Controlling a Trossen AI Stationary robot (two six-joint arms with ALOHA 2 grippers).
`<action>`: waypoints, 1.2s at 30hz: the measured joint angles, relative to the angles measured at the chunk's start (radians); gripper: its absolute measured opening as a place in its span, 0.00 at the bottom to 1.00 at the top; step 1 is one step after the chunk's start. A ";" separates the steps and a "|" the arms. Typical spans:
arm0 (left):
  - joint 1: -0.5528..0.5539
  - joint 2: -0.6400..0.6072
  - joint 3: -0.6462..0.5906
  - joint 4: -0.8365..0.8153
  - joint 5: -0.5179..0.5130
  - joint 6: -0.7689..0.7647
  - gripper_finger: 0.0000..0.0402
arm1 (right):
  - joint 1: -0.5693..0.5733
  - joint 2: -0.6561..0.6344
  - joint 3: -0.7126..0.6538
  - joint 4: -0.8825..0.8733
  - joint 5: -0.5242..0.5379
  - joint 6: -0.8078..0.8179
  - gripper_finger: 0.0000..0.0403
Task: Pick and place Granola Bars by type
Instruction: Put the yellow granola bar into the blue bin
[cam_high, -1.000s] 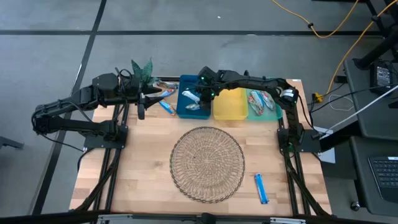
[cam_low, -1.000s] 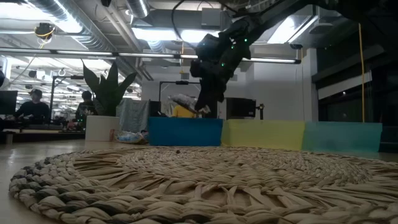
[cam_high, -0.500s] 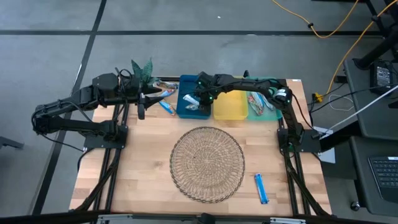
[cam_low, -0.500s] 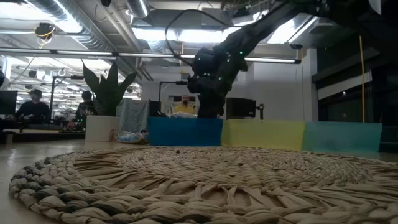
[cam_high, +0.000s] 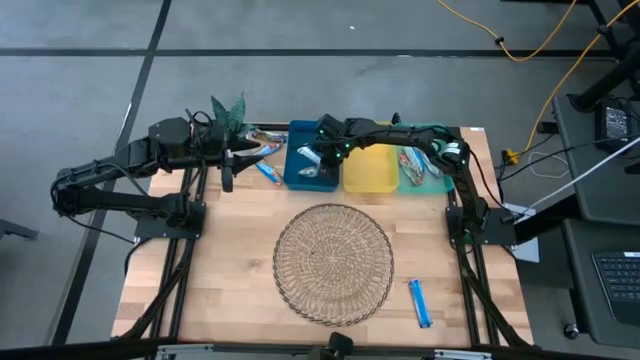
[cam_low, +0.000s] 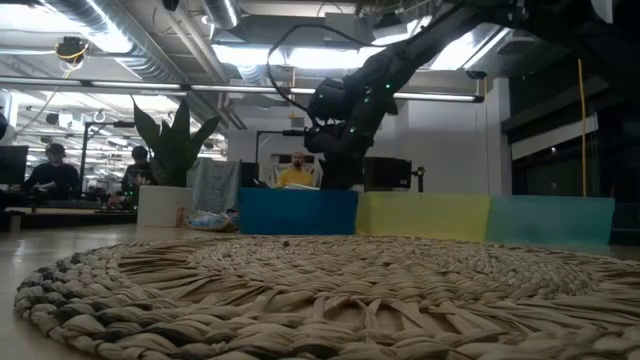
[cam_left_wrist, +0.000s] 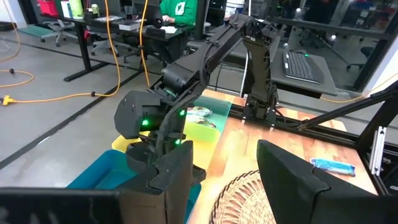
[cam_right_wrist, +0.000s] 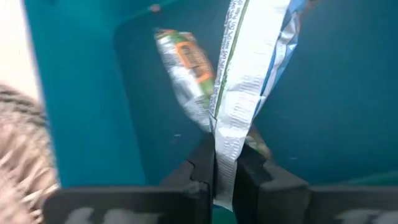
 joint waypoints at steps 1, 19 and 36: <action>0.000 0.000 0.000 0.000 0.000 0.000 0.43 | -0.001 0.000 0.000 0.002 0.018 0.001 0.08; 0.000 0.000 0.000 0.000 0.001 -0.002 0.43 | 0.000 0.000 0.000 0.054 0.033 -0.002 0.06; 0.000 0.007 0.000 0.001 0.001 0.000 0.43 | 0.013 0.060 -0.007 0.079 0.104 -0.026 0.05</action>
